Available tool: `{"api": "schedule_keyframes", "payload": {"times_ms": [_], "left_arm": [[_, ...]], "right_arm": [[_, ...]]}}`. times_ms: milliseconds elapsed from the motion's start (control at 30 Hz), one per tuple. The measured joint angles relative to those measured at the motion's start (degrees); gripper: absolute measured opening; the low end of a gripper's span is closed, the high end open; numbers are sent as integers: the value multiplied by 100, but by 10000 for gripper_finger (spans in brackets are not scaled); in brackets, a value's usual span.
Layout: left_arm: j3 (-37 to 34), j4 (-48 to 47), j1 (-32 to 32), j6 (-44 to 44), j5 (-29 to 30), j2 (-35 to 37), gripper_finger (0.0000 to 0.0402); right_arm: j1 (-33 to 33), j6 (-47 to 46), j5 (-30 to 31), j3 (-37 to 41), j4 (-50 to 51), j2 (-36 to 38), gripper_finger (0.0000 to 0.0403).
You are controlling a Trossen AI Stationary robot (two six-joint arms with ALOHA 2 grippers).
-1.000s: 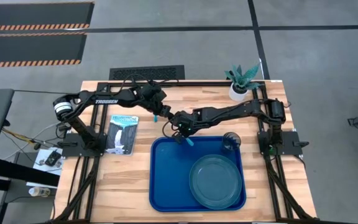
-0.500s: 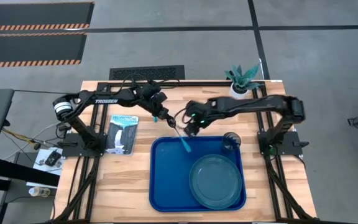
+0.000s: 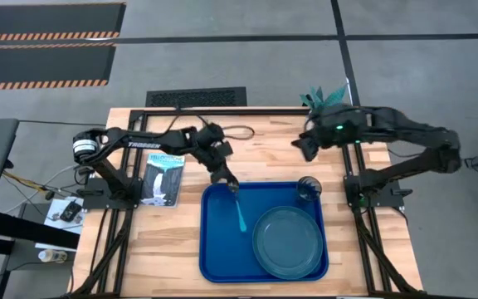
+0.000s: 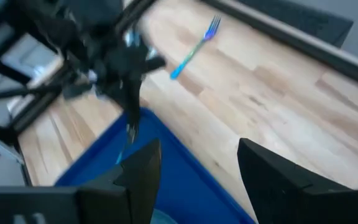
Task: Pick and place plate/cup/fork/spoon on tray
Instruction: Put the blue spoon beside the blue plate on the blue tray
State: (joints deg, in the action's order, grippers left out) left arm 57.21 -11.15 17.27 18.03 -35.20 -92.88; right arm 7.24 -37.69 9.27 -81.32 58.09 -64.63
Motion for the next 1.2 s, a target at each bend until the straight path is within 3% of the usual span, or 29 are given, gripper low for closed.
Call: {"api": "schedule_keyframes", "payload": {"times_ms": [300, 567, 900, 1200], "left_arm": [[273, 3, -747, -33, 747, 0, 0], [281, -158, -1216, -147, 751, -63, 0], [665, -23, -1587, 250, 582, -1328, 0], [979, -334, -1636, 213, 440, -1628, 0]], "right_arm": [[-5, 169, 126, 0, 72, 552, 232], [-12, 357, 114, 7, 794, 499, 232], [-14, 487, 108, 7, 1183, 440, 232], [-321, 518, 108, 7, 1388, 441, 232]]}}
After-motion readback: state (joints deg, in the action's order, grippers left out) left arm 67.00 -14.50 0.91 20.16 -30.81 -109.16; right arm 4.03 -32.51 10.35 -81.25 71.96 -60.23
